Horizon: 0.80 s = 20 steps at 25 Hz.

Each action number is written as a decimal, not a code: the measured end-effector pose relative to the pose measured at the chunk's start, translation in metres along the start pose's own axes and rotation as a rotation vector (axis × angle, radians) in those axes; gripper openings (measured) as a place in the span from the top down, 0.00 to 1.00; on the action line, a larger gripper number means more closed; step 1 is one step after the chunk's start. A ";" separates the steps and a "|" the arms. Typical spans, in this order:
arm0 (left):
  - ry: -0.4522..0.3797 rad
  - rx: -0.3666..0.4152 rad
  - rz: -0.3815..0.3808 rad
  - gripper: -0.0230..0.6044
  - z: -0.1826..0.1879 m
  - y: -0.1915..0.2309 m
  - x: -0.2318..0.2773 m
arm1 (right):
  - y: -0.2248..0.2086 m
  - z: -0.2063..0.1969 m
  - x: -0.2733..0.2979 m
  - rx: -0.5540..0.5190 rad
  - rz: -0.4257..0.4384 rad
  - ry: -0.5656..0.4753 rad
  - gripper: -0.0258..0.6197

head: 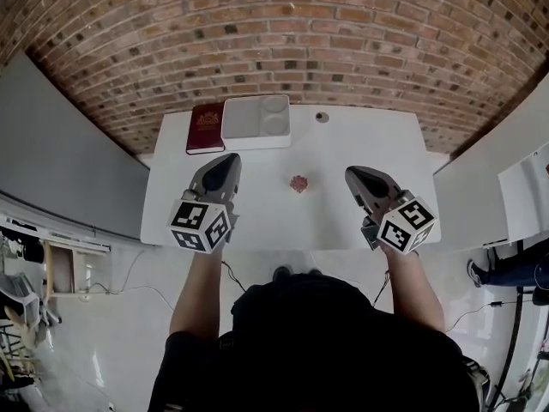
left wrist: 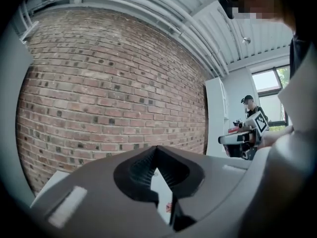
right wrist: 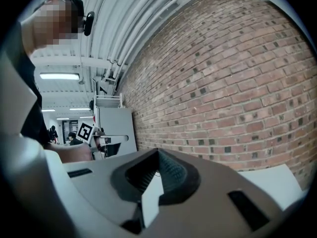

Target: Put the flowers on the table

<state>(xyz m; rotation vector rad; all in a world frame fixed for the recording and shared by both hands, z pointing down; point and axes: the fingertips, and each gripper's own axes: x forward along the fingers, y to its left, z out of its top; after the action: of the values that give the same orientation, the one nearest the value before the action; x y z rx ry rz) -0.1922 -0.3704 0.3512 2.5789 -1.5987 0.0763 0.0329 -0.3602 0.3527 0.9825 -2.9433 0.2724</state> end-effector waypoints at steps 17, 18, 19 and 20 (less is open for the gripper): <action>0.039 0.007 -0.002 0.95 -0.006 -0.012 0.015 | -0.001 0.012 -0.014 -0.075 0.014 -0.054 0.95; 0.041 0.005 0.000 0.95 -0.006 -0.012 0.016 | 0.000 0.013 -0.013 -0.076 0.016 -0.054 0.95; 0.043 0.002 0.000 0.95 -0.007 -0.012 0.016 | 0.001 0.015 -0.013 -0.079 0.019 -0.054 0.95; 0.045 0.000 -0.003 0.95 -0.008 -0.013 0.017 | 0.002 0.016 -0.013 -0.081 0.021 -0.055 0.95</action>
<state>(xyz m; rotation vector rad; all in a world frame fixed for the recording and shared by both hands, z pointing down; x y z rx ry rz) -0.1733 -0.3788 0.3599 2.5608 -1.5801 0.1332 0.0426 -0.3536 0.3358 0.9646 -2.9888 0.1267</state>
